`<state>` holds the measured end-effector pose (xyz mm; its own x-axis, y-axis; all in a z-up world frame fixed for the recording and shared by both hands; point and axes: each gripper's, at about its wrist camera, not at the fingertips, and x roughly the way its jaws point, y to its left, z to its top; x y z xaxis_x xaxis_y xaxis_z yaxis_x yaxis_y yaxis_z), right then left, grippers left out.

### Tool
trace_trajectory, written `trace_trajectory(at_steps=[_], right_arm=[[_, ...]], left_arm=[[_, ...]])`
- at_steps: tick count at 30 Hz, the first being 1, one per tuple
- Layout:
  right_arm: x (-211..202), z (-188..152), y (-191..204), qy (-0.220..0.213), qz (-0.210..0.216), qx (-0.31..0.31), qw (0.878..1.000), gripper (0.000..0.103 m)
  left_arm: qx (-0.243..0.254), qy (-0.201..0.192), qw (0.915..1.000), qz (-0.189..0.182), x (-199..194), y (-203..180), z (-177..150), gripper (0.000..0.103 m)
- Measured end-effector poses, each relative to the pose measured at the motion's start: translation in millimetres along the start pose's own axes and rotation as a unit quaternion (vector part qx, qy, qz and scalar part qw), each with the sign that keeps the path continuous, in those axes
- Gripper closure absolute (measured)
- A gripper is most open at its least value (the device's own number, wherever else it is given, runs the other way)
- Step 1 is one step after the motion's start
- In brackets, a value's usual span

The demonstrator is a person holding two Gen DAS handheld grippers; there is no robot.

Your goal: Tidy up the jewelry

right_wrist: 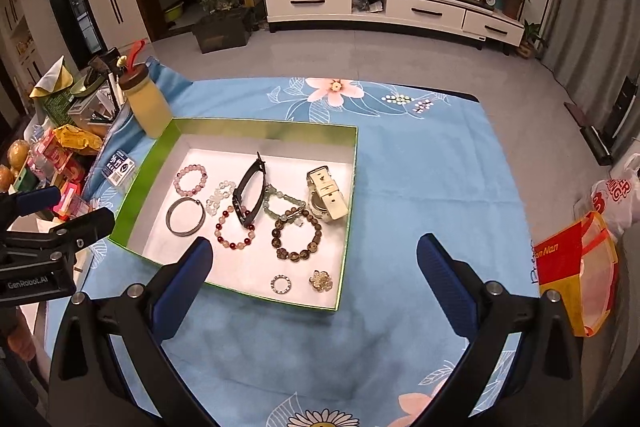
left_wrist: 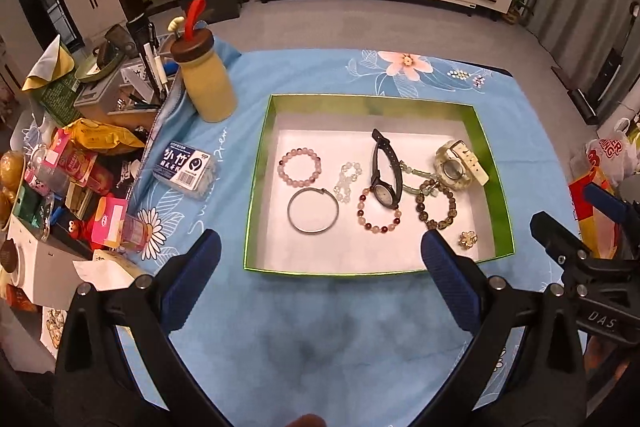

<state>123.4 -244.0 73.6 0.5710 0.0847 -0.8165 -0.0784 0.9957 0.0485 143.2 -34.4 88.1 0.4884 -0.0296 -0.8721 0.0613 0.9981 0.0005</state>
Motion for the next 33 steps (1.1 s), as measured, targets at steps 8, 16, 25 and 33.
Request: trace_trajectory(at_steps=[8, 16, 25, 33], right_arm=[[6.9, 5.9, 0.4, 0.013, 0.005, -0.006, 1.0, 0.001], [15.2, 6.8, 1.3, 0.019, 0.006, -0.006, 1.0, 0.001], [19.4, 6.3, 2.2, 0.024, 0.004, -0.007, 1.0, 0.001], [19.6, 6.2, 2.6, 0.023, 0.003, -0.008, 1.0, 0.001]], left_arm=[[-0.01, 0.026, 0.9996, 0.009, 16.7, 4.8, 5.4, 0.002], [-0.012, 0.032, 0.9993, 0.014, 26.0, 6.6, 6.8, 0.002], [-0.006, 0.032, 0.9993, 0.02, 31.4, 6.6, 5.7, 0.002], [-0.006, 0.031, 0.9993, 0.021, 31.5, 6.4, 4.6, 0.002]])
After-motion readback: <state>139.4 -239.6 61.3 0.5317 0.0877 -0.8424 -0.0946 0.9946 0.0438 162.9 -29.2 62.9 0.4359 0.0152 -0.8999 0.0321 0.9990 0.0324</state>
